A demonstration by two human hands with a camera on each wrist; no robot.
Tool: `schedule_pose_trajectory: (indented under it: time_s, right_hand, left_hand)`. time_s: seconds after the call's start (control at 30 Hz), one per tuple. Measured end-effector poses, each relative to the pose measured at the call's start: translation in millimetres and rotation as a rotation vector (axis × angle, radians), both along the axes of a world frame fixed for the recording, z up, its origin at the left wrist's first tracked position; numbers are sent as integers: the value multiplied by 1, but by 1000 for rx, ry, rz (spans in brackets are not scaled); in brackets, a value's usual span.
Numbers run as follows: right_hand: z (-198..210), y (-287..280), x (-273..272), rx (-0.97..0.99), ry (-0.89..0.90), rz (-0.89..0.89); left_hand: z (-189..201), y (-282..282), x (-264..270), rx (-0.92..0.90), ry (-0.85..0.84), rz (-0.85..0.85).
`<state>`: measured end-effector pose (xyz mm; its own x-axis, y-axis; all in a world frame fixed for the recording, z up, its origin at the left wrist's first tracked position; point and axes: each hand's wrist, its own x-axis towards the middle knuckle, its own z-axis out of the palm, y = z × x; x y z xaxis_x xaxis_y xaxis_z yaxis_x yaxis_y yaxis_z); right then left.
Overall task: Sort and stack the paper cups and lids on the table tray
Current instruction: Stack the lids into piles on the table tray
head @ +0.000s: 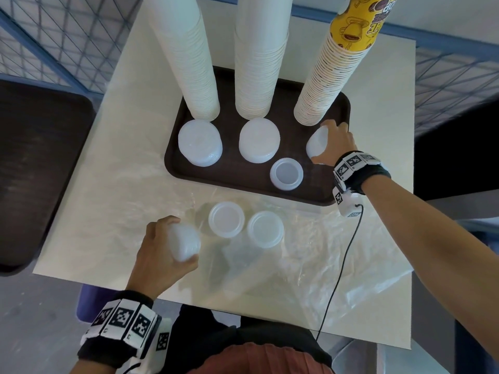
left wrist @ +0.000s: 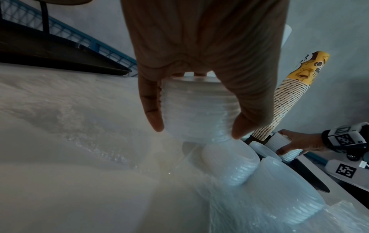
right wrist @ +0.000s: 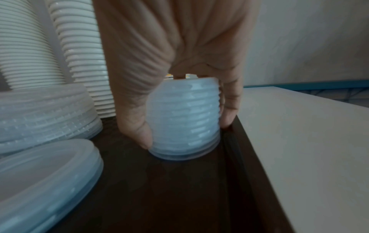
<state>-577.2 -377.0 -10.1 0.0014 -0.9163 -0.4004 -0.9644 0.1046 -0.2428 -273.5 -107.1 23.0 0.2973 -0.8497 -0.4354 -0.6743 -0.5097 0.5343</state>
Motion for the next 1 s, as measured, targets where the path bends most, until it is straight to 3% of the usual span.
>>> schedule_pose_trajectory:
  time_s: [0.8, 1.0]
  right_hand:
    - [0, 3, 6, -4, -2, -3]
    - [13, 21, -3, -102, -65, -52]
  left_hand:
    - [2, -1, 7, -31, 6, -40]
    - [7, -10, 5, -54, 1, -84]
